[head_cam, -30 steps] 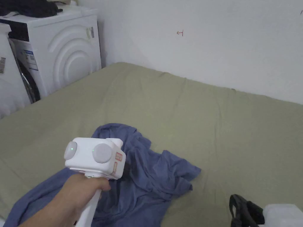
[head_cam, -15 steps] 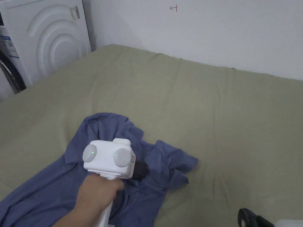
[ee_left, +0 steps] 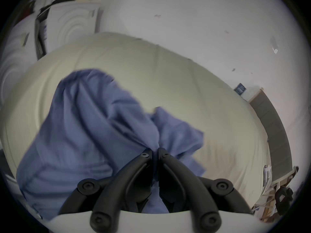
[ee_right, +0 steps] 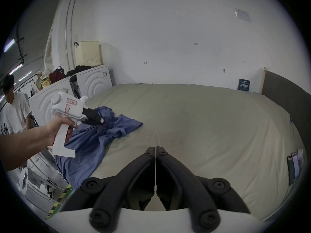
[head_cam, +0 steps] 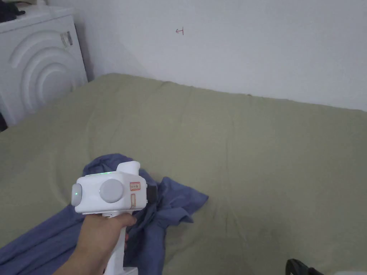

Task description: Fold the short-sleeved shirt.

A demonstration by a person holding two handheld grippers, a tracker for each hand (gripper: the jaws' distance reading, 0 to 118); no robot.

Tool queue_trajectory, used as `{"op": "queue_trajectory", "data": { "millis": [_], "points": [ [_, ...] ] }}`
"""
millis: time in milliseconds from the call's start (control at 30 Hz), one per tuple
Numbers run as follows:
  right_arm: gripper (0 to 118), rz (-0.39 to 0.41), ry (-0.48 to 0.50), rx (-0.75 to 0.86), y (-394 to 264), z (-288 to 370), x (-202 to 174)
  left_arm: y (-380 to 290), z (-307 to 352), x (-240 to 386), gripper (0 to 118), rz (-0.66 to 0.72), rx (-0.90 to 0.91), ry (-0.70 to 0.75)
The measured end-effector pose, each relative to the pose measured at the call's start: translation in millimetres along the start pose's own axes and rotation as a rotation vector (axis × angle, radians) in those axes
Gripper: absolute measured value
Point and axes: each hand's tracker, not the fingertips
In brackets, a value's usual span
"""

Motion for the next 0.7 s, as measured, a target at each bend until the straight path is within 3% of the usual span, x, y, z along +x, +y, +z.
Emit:
{"op": "queue_trajectory", "data": {
  "millis": [133, 467, 533, 700],
  "points": [
    [1, -0.016, -0.06, 0.026, 0.3, 28.7, 26.8, 6.9, -12.0, 72.2, 4, 0.026, 0.048, -0.154],
    [1, -0.091, -0.206, 0.055, -3.5, 83.9, 96.3, 12.8, -7.4, 314.5, 4, -0.174, 0.134, -0.534],
    [1, -0.1, -0.228, 0.057, -5.9, 91.3, 108.2, 4.6, -10.6, 361.1, 4, -0.24, 0.115, -0.549],
    [1, -0.113, -0.264, 0.048, -17.8, 102.3, 132.8, -50.5, -70.9, 412.3, 4, -0.348, -0.039, -0.42]
  ]
}}
